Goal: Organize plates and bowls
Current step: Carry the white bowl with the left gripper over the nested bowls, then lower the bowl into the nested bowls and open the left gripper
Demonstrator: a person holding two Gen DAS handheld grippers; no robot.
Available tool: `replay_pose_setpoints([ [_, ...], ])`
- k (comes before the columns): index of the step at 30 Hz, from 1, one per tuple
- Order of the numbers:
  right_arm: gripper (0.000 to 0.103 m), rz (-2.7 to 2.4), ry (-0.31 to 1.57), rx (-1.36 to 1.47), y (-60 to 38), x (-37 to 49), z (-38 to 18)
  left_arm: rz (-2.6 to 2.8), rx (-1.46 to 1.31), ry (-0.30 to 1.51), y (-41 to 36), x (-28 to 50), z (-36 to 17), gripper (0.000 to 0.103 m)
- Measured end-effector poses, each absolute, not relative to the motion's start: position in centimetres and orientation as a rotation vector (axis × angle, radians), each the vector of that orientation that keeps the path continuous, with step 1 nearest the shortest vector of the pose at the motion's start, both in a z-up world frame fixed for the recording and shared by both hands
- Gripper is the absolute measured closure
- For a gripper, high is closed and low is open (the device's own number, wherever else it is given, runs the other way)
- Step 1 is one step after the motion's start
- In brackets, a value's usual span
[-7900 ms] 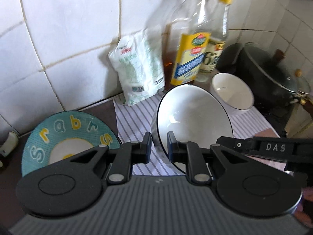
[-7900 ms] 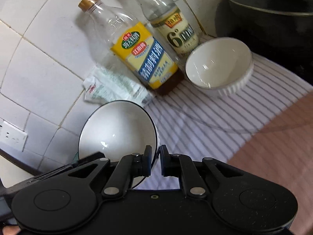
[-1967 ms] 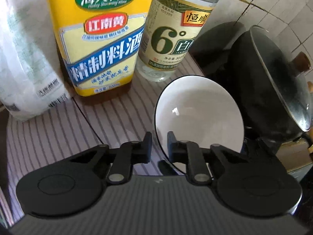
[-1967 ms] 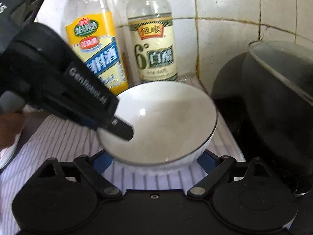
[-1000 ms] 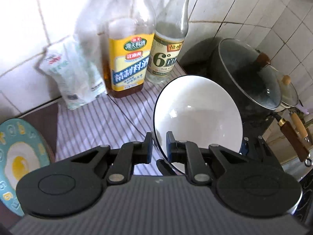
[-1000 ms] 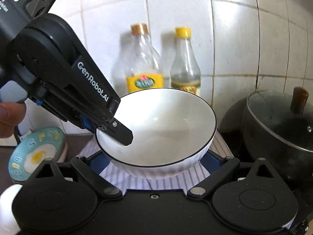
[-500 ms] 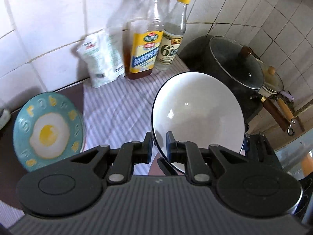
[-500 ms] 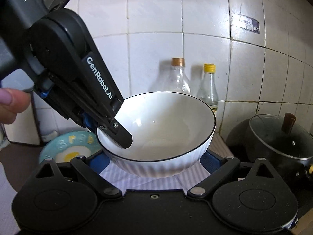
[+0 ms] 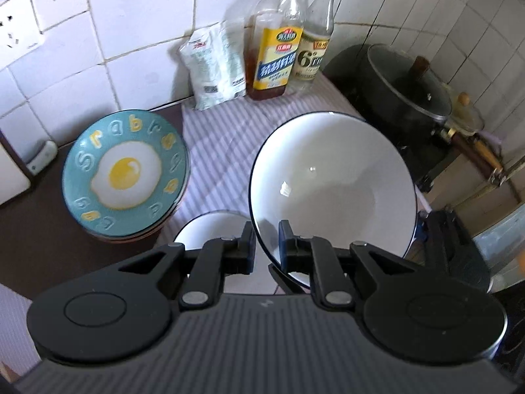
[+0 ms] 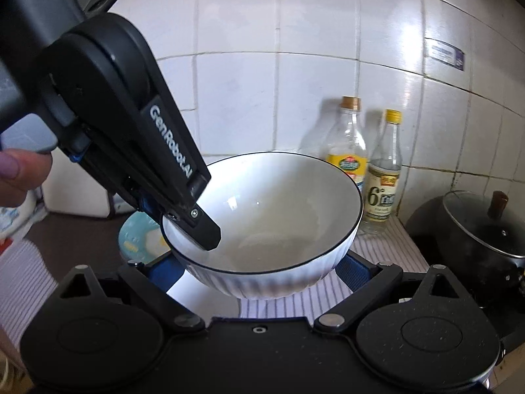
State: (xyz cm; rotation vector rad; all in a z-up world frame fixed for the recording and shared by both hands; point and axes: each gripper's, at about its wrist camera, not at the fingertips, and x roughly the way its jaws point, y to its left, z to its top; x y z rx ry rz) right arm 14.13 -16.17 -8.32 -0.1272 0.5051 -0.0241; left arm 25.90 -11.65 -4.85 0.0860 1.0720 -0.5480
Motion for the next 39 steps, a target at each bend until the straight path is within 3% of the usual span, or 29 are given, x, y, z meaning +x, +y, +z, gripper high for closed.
replay_pose_setpoints([
  [22, 0.004, 0.063, 0.708, -0.184, -12.4, 15.9, -13.8, -0.457, -0.051, 1.286, -6.6, 27.7, -12.3, 0.090],
  [39, 0.005, 0.089, 0.822, -0.208, -12.1, 18.3, -14.5, -0.412, 0.082, 1.256, -7.5, 27.8, -13.3, 0.088],
])
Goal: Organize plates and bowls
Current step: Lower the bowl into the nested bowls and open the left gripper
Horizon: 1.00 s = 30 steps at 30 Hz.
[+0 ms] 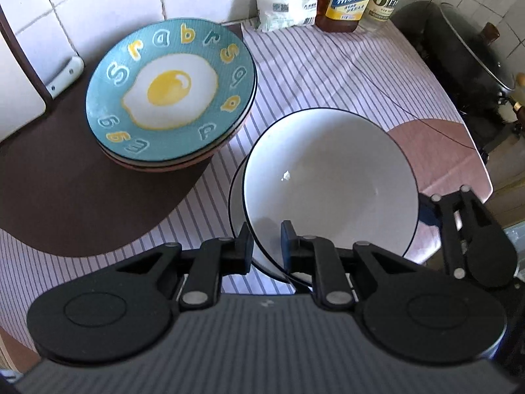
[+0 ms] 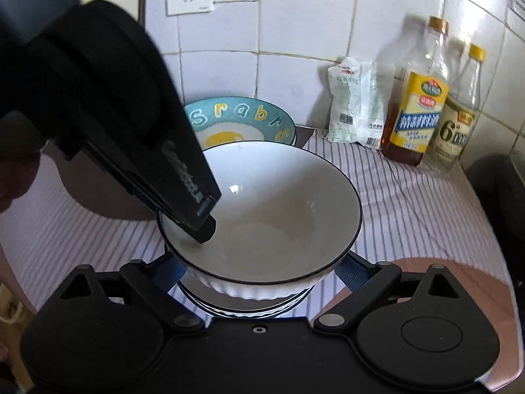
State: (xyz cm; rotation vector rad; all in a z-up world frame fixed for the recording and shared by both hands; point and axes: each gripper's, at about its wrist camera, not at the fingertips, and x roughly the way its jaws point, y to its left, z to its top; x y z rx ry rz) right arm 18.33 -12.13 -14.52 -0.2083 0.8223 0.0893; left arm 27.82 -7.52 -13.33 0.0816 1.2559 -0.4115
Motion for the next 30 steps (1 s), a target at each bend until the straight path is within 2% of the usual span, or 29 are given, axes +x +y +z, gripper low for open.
replay_pose_setpoints([
  [4, 0.005, 0.096, 0.866, -0.257, -11.9, 18.7, -14.0, -0.415, 0.039, 1.282, -7.2, 28.0, -13.5, 0.088],
  [13, 0.005, 0.172, 0.955, -0.179, -13.3, 19.6, -13.0, -0.390, 0.054, 1.258, -7.3, 27.8, -13.4, 0.087],
  [21, 0.006, 0.169, 0.915, -0.234, -13.0, 19.0, -13.7, -0.387, 0.104, 1.226, -7.7, 27.7, -13.2, 0.086],
  [26, 0.006, 0.140, 0.877, -0.207, -13.1, 19.0, -14.4, -0.378, 0.154, 1.188, -8.4, 27.4, -13.0, 0.080],
  [28, 0.006, 0.140, 0.862, -0.181, -13.2, 18.8, -14.5, -0.374, 0.199, 1.165, -8.9, 27.0, -12.9, 0.072],
  [30, 0.002, 0.142, 0.842, -0.167, -13.0, 18.7, -14.8, -0.358, 0.253, 1.152, -9.5, 26.7, -13.0, 0.069],
])
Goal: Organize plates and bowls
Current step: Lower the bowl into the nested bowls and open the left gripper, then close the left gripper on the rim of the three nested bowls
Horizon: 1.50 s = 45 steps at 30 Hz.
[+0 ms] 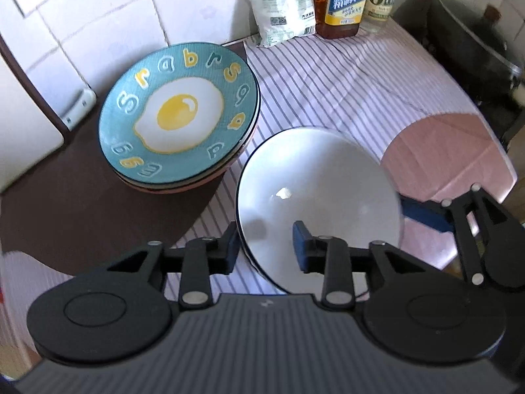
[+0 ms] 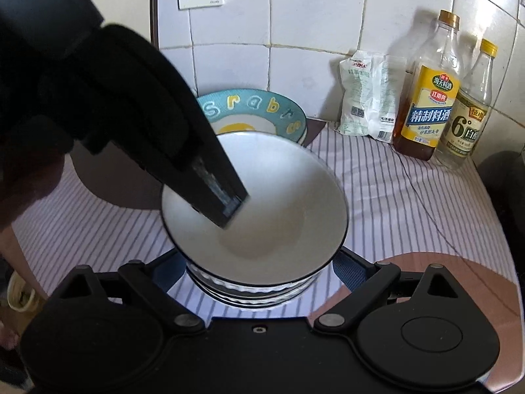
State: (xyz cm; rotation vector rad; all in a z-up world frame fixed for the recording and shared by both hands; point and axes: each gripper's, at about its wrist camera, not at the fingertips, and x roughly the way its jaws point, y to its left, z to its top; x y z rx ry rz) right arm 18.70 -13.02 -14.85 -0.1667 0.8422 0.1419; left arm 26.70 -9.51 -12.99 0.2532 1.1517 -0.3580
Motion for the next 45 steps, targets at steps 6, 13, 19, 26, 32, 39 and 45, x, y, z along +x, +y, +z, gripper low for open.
replay_pose_setpoints([
  [6, 0.002, 0.128, 0.785, -0.195, -12.3, 17.9, -15.5, -0.357, 0.256, 1.152, -9.3, 26.5, -13.5, 0.066],
  [13, 0.002, 0.119, 0.781, -0.195, -12.5, 17.7, -15.4, -0.382, 0.159, 1.172, -8.4, 26.9, -13.1, 0.060],
  [19, 0.002, 0.118, 0.740, -0.228, -12.0, 16.4, -14.1, -0.422, -0.037, 1.188, -5.7, 27.1, -12.4, 0.057],
  [26, 0.002, 0.098, 0.707, -0.176, -12.3, 14.6, -12.4, -0.449, -0.134, 1.184, -4.2, 26.8, -11.0, 0.056],
  [32, 0.002, 0.079, 0.666, -0.138, -12.3, 12.3, -10.9, -0.461, -0.158, 1.149, -2.9, 25.5, -9.5, 0.054],
  [39, 0.002, 0.040, 0.646, -0.120, -12.1, 10.5, -10.7, -0.466, -0.226, 1.142, -0.4, 24.0, -9.7, 0.053],
  [45, 0.002, 0.052, 0.641, -0.213, -10.4, 9.4, -10.9, -0.501, -0.263, 1.006, 2.1, 21.6, -7.8, 0.050],
])
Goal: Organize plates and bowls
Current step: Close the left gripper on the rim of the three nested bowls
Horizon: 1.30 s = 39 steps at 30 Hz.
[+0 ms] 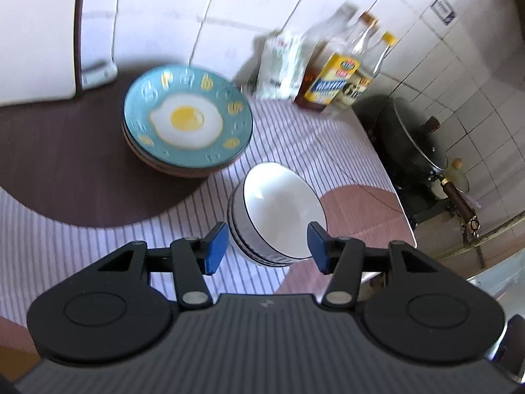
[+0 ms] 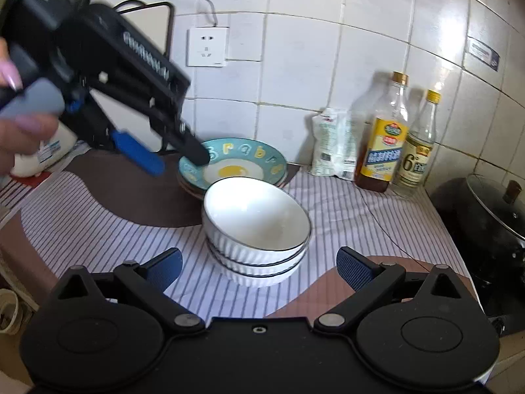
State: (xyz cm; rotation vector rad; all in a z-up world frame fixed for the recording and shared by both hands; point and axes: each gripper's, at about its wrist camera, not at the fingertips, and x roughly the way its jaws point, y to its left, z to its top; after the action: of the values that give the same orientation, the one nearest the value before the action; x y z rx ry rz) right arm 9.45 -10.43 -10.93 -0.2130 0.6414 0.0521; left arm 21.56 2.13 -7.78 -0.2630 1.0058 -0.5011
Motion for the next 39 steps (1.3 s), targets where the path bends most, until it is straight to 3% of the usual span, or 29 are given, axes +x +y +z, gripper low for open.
replay_pose_setpoints([
  [11, 0.001, 0.065, 0.706, -0.291, -9.3, 10.2, -15.4, -0.502, -0.252, 0.988, 2.7, 20.0, -11.0, 0.045],
  [19, 0.001, 0.062, 0.729, -0.219, -11.0, 12.5, -19.4, -0.465, -0.511, 1.017, 4.0, 23.2, -13.1, 0.045],
  [26, 0.002, 0.090, 0.683, -0.148, -13.1, 14.4, -22.3, -0.471, -0.513, 1.082, 2.6, 26.1, -15.7, 0.048],
  [28, 0.002, 0.097, 0.649, -0.115, -13.6, 14.7, -22.3, -0.461, -0.513, 1.108, 2.2, 26.5, -16.9, 0.060],
  [31, 0.002, 0.113, 0.607, -0.080, -14.1, 15.2, -22.2, -0.478, -0.514, 1.113, 1.8, 26.8, -17.7, 0.067],
  [39, 0.002, 0.137, 0.600, -0.089, -13.8, 17.3, -22.9, -0.496, -0.428, 1.104, 0.5, 27.4, -17.8, 0.068],
])
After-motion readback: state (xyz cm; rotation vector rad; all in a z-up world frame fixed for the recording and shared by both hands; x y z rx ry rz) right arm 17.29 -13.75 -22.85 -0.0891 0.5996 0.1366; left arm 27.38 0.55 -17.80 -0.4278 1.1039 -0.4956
